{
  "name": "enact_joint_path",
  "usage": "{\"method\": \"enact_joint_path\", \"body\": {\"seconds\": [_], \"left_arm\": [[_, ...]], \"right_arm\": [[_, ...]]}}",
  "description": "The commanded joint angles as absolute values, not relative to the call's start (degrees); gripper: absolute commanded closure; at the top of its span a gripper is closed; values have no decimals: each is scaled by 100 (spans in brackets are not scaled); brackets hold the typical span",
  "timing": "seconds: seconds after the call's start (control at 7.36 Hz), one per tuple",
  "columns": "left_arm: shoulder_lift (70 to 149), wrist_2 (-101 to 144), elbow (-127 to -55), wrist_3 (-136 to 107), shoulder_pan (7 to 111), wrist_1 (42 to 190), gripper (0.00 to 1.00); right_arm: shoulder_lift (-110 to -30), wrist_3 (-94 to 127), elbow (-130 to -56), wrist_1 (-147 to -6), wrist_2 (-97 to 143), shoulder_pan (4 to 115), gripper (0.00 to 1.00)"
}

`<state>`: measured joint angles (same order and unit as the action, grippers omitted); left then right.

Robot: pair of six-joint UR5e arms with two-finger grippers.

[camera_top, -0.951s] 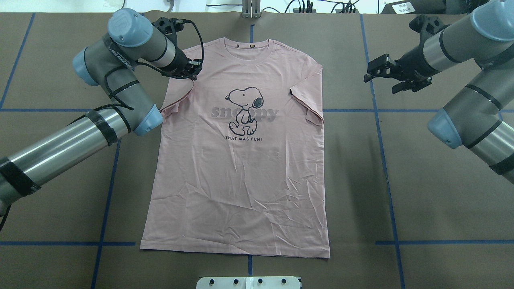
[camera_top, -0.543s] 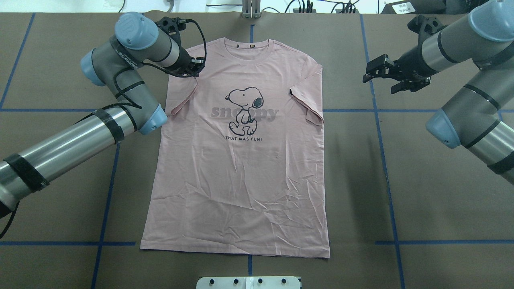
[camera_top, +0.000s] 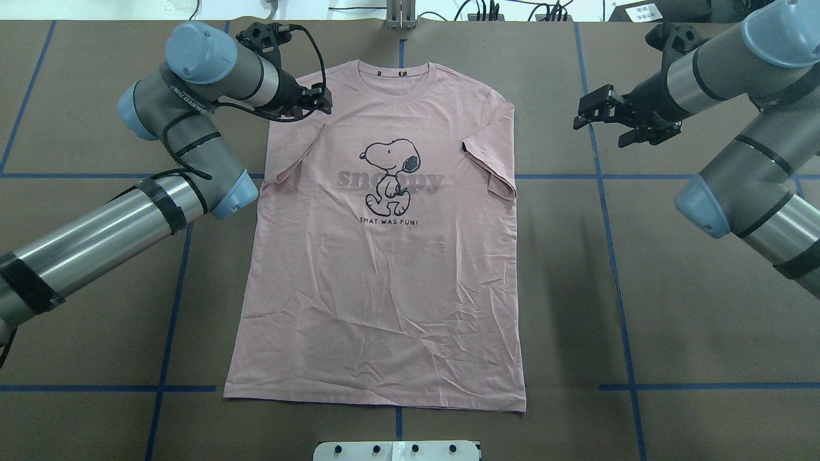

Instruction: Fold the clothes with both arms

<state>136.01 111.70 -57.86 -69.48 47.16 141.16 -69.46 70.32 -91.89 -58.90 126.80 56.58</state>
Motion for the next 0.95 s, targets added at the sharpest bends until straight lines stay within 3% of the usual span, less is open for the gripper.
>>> {"method": "enact_joint_path", "body": {"seconds": [0.0,0.27,0.41,0.82], "left_arm": [[13500,11197,-6169,-7223,4711,14124,31],[12906,11827,-6842,-7225,4720,14089,31],[12633,11926,-7247,-7225,4728,14071,31],[12481,11936,-7392,-7225,4729,14071,31]], "right_arm": [[-6882,7058,-9167,-5906,12621,5573,0],[-6978,7058,-9255,-5967,12604,5538,0],[-7327,7293,-9638,-5976,12612,5407,0],[-8434,8749,-10877,-5985,11737,4092,0]]}}
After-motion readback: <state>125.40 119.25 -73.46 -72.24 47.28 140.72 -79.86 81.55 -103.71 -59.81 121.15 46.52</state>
